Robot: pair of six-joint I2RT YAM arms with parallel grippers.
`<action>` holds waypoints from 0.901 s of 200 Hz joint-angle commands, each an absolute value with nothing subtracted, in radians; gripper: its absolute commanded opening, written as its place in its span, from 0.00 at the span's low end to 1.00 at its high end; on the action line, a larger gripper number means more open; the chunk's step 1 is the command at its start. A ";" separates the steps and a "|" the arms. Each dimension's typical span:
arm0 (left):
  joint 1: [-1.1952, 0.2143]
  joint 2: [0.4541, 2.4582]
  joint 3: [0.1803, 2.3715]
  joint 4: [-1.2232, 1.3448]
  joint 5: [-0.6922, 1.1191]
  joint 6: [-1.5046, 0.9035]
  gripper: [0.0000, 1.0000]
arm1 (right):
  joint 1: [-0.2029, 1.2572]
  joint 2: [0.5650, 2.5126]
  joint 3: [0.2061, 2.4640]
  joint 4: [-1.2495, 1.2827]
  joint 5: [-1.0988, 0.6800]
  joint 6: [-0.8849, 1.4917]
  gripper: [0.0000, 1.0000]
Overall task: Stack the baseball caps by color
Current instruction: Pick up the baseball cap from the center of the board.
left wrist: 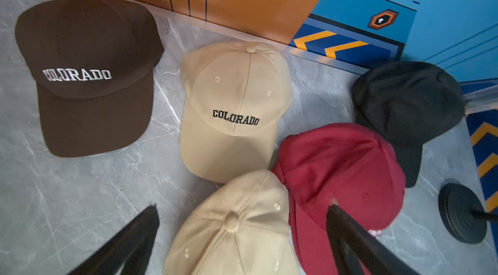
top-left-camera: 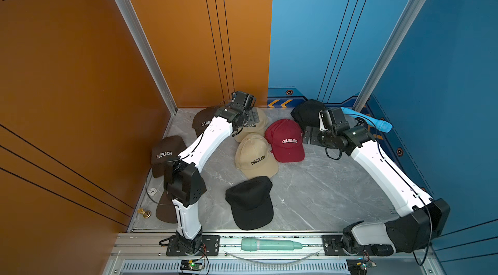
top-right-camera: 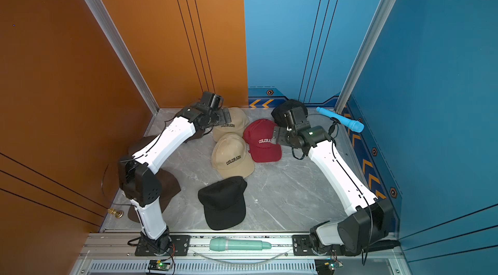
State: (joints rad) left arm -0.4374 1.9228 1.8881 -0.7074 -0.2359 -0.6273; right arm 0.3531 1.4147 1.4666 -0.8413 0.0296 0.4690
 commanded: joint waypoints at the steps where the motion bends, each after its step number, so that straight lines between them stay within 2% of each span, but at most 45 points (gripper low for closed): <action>1: -0.404 2.023 1.972 -0.754 -0.190 -0.658 0.97 | 0.348 1.446 1.557 -0.923 -0.056 0.489 1.00; 29: -0.401 2.169 2.100 -0.756 -0.201 -0.617 0.96 | 0.356 1.475 1.582 -0.911 -0.069 0.480 1.00; 69: -0.429 2.365 2.337 -0.787 -0.347 -0.533 0.96 | 0.347 1.488 1.543 -0.879 -0.052 0.465 1.00; 95: -0.430 2.428 2.430 -0.787 -0.394 -0.520 0.98 | 0.338 1.495 1.529 -0.869 -0.059 0.449 1.00; 180: -0.402 2.587 2.655 -0.787 -0.372 -0.532 0.99 | 0.336 1.540 1.509 -0.803 -0.094 0.476 1.00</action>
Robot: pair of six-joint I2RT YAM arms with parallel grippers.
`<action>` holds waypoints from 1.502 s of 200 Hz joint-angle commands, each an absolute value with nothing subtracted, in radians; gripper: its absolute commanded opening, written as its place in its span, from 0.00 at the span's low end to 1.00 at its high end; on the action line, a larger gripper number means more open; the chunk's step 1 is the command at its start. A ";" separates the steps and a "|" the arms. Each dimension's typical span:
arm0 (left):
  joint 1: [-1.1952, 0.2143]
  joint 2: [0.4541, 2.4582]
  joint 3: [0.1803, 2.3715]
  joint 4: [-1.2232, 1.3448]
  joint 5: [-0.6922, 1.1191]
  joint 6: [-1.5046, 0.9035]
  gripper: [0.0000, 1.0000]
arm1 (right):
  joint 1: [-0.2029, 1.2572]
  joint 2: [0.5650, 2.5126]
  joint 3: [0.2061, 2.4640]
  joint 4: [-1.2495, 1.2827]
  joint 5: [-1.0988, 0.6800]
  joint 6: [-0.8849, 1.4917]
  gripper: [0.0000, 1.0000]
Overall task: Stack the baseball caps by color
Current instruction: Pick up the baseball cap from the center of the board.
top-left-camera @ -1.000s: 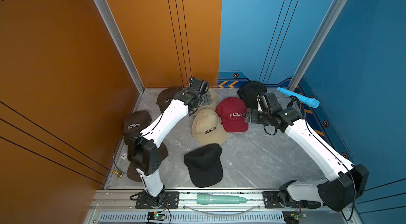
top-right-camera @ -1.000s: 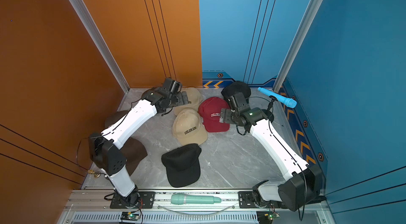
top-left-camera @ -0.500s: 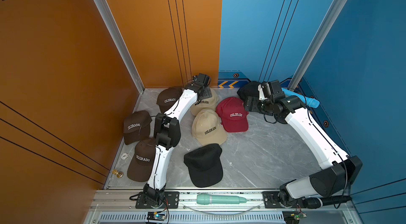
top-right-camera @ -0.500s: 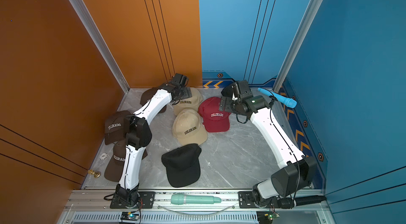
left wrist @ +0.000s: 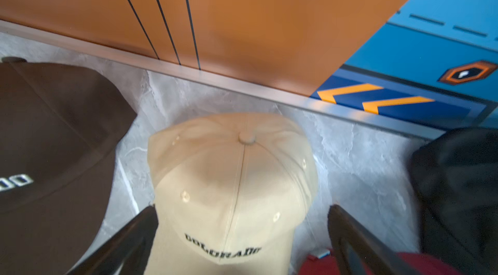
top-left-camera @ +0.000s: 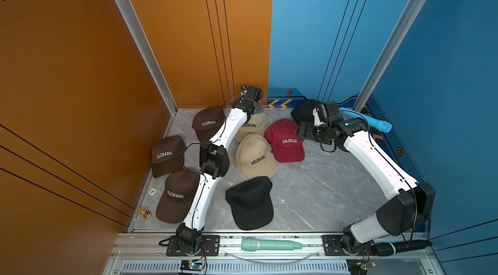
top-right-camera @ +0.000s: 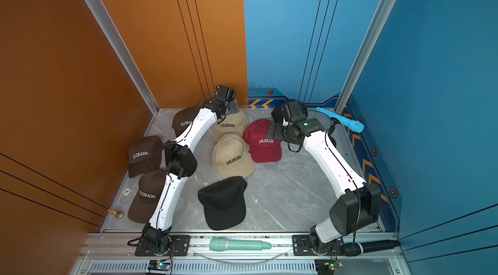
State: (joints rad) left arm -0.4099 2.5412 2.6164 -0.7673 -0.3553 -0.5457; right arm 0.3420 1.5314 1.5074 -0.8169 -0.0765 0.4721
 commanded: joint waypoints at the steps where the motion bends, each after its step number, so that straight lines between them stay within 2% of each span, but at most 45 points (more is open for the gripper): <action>1: -0.402 2.588 2.655 -0.787 -0.373 -0.532 1.00 | 0.336 1.540 1.508 -0.804 -0.095 0.476 1.00; 108: -0.383 2.615 2.628 -0.792 -0.316 -0.552 0.99 | 0.324 1.564 1.507 -0.834 -0.125 0.482 1.00; 230: -0.385 2.651 2.606 -0.901 -0.286 -0.531 0.93 | 0.324 1.490 1.430 -0.872 -0.114 0.494 1.00; 275: -0.382 2.666 2.601 -0.907 -0.290 -0.517 0.88 | 0.325 1.451 1.408 -0.881 -0.105 0.501 1.00; 281: -0.382 2.667 2.603 -0.908 -0.291 -0.513 0.81 | 0.325 1.446 1.408 -0.883 -0.101 0.501 1.00; 300: -0.380 2.671 2.613 -0.905 -0.297 -0.507 0.77 | 0.325 1.436 1.403 -0.891 -0.093 0.503 1.00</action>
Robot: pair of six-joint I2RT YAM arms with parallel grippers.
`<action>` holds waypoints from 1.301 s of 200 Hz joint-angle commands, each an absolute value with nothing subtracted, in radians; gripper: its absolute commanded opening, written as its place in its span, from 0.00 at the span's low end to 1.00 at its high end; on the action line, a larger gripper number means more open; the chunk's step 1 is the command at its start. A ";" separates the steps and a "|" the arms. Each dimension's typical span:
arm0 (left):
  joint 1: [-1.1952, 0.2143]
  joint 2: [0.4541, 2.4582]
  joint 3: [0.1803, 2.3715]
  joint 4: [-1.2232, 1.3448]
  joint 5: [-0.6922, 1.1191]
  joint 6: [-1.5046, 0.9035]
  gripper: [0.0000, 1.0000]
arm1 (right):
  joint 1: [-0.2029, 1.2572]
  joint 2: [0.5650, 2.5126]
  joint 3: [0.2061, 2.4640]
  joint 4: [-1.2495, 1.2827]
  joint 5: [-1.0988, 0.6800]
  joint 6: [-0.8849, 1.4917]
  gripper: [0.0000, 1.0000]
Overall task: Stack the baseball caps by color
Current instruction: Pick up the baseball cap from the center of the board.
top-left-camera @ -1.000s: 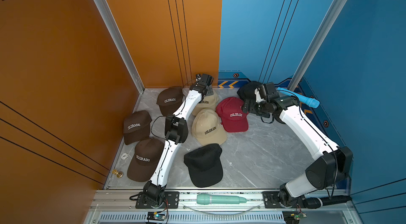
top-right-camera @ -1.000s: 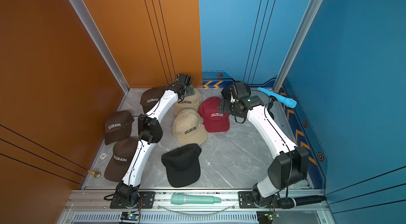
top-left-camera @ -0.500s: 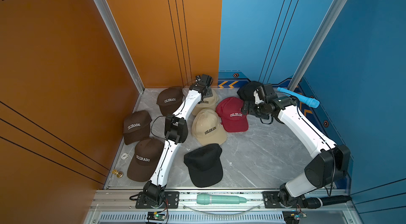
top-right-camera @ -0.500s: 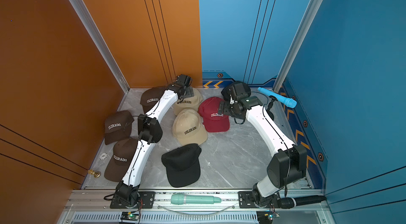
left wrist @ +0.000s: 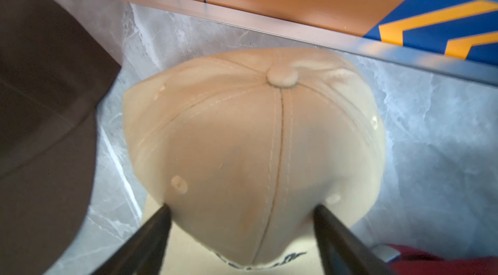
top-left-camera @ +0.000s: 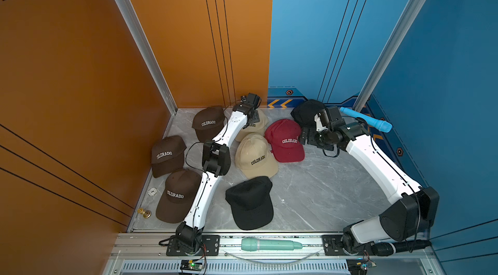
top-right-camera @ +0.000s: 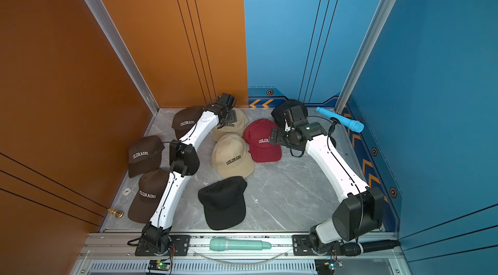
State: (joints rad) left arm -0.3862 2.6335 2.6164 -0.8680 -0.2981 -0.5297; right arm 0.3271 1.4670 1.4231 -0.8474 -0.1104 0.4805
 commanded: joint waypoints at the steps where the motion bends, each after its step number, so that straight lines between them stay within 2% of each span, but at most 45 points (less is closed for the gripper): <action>1: -0.379 2.672 2.614 -0.906 -0.297 -0.507 0.76 | 0.325 1.436 1.402 -0.892 -0.094 0.503 1.00; 83: -0.369 2.710 2.634 -0.907 -0.266 -0.519 0.42 | 0.326 1.409 1.396 -0.911 -0.082 0.509 1.00; 131: -0.371 2.687 2.628 -0.908 -0.266 -0.518 0.14 | 0.327 1.411 1.404 -0.915 -0.081 0.507 1.00; 160: -0.375 2.651 2.629 -0.908 -0.285 -0.512 0.00 | 0.327 1.424 1.408 -0.908 -0.089 0.505 1.00; 260: -0.381 2.481 2.656 -0.907 -0.347 -0.488 0.00 | 0.327 1.450 1.376 -0.814 -0.139 0.512 1.00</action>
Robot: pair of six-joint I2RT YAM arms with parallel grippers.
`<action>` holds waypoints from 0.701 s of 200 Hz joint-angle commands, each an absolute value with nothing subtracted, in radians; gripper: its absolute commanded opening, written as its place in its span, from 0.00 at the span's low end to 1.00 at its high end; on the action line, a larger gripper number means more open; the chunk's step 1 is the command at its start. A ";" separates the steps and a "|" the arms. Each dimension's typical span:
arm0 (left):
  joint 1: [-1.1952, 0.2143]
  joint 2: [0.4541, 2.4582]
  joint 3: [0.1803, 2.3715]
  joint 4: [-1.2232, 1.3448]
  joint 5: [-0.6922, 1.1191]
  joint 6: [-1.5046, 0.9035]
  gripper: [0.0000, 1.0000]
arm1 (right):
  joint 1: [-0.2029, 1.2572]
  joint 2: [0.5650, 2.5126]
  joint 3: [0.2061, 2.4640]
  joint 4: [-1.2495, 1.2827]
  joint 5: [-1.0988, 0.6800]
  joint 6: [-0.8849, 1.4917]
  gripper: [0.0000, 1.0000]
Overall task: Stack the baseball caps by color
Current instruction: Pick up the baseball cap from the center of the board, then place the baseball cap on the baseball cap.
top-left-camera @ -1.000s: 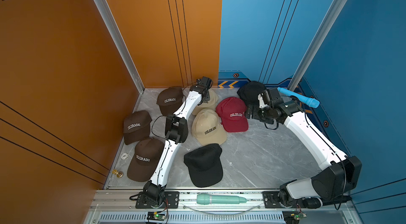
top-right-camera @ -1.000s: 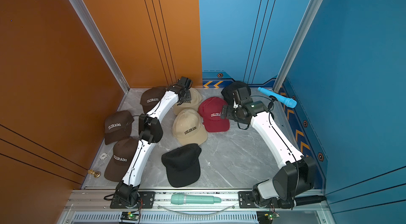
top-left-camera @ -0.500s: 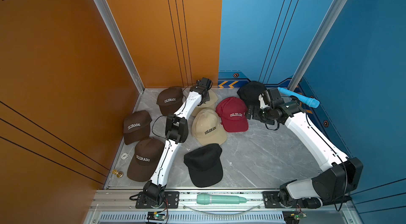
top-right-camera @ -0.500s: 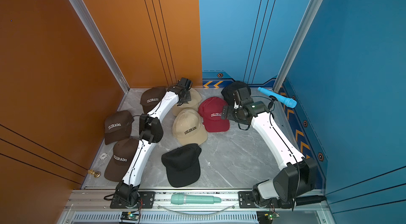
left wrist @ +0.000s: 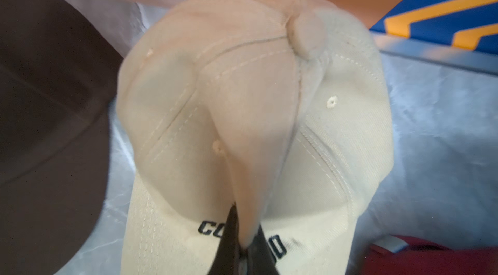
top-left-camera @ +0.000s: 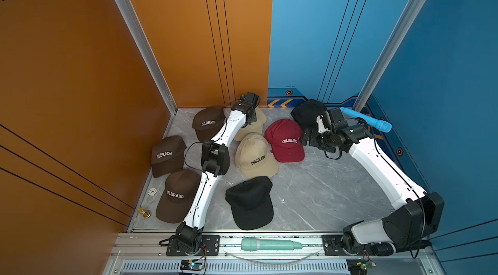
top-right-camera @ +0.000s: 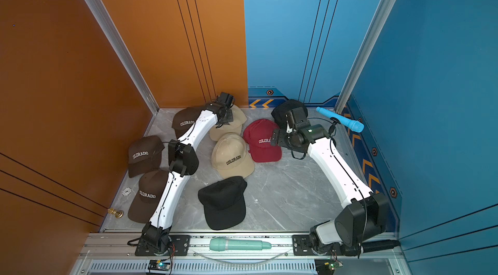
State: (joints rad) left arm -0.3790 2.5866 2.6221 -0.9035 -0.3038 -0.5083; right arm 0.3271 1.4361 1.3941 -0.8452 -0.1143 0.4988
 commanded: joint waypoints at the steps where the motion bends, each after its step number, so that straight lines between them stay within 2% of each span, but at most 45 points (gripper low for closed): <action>1: -0.382 2.480 2.655 -0.908 -0.348 -0.489 0.00 | 0.327 1.450 1.376 -0.813 -0.139 0.512 1.00; 44: -0.402 2.375 2.603 -0.945 -0.351 -0.559 0.00 | 0.322 1.458 1.374 -0.790 -0.158 0.505 1.00; 140: -0.548 2.028 2.181 -1.018 -0.433 -0.792 0.00 | 0.295 1.455 1.345 -0.751 -0.237 0.457 1.00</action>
State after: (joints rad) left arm -0.5079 2.1162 2.2723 -0.9718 -0.3779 -0.6804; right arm 0.3061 1.4528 1.3670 -0.7704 -0.2012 0.4839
